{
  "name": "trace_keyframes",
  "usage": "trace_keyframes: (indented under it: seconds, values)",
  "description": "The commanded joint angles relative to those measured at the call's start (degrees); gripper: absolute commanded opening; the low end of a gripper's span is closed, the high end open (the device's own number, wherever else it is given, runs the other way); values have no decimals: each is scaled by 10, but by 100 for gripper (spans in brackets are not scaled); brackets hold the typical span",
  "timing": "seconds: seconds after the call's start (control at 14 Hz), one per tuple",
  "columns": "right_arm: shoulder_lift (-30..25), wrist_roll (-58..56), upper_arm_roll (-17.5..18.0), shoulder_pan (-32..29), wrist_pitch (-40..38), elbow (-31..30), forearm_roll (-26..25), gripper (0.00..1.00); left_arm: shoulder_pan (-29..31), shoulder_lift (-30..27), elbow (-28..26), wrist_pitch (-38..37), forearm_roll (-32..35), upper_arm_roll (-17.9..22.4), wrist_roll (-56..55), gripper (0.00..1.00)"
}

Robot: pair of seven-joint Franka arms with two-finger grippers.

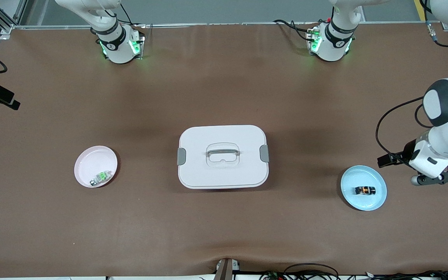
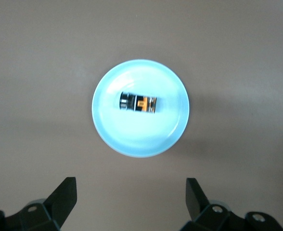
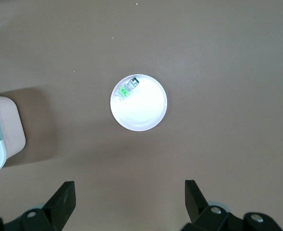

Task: Transfer orange switch to right arm and place
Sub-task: 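Lower the left gripper and grasp the orange switch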

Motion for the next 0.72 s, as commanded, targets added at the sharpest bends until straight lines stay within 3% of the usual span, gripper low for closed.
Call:
trace_keyframes:
  seconds: [0.0, 0.64]
  values:
    - [-11, 6, 2, -5, 2, -7, 7, 100, 2, 39, 2, 57, 10, -3, 4, 100]
    - [-11, 5, 3, -2, 6, -7, 6, 100, 0, 146, 3, 181, 10, -2, 36, 100]
